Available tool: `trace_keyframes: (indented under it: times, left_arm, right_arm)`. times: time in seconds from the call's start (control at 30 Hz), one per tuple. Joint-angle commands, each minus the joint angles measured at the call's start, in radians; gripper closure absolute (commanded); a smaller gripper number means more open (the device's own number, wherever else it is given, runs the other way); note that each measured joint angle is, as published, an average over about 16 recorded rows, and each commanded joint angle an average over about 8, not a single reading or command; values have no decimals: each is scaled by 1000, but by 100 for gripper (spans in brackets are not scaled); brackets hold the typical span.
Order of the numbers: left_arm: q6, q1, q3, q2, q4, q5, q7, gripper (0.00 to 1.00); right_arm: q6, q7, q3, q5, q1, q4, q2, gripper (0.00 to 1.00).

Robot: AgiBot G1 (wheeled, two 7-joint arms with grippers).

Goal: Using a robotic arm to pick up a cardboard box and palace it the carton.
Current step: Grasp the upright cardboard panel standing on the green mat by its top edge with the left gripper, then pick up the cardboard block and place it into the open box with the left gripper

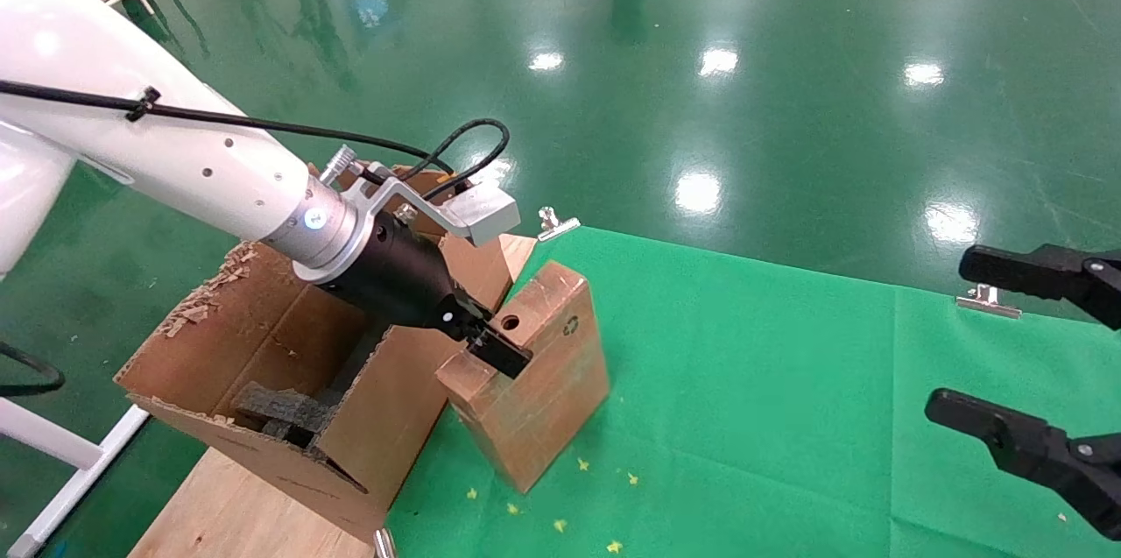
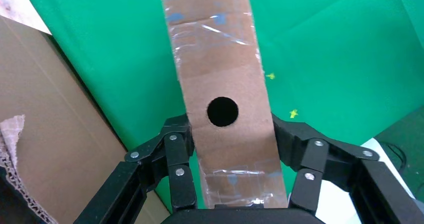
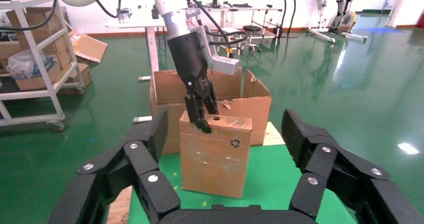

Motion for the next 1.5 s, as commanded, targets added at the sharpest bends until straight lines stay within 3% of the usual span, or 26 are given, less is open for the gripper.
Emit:
trace_keyframes:
  times: [0.03,0.33,0.67,1.07,1.5]
  left_arm:
    - [0,0,0,0,0,0,0,100]
    - [-6,-33,-22,-17,2,-32,25,100]
    - [-48,-206,-129,-82,140,-96,168,100]
    - [-92,-397,-139,-181,481,54,368,100]
    - [-150,-421,-99,-236,795,156,597,100]
  right_arm:
    - [0,0,0,0,0,0,0,0]
    - [0,0,0,0,0,0,0,0]
    - [0,0,0,0,0,0,0,0]
    - [0,0,0,0,0,0,0,0]
    - [0,0,0,0,0,0,0,0]
